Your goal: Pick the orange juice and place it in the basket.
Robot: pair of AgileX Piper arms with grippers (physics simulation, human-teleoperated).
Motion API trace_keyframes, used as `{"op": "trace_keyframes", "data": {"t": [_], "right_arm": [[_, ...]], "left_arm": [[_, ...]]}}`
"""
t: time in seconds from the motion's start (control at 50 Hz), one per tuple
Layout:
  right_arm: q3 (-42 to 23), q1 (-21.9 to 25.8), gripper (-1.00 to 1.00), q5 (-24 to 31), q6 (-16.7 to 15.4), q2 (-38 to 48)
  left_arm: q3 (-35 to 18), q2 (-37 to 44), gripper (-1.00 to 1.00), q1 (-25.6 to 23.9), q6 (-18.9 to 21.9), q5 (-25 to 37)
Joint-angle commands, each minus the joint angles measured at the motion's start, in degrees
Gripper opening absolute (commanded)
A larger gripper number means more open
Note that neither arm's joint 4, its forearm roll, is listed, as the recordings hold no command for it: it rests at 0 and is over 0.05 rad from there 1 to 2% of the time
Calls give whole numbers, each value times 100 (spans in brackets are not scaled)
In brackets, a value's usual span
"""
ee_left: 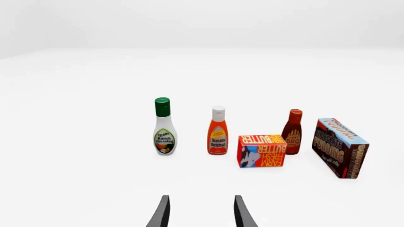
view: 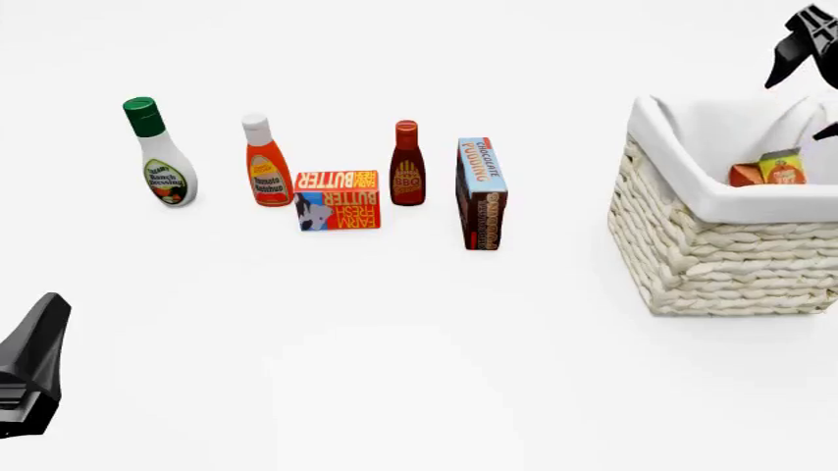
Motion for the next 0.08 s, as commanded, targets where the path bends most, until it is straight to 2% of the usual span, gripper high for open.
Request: {"op": "trace_keyframes", "data": {"t": [0.02, 0.08], "right_arm": [[-204, 82, 100, 193, -25, -212], [-374, 138, 100, 267, -61, -266]], "left_arm": [[0, -1, 100, 0, -1, 0], [0, 1, 100, -1, -1, 0]]}}
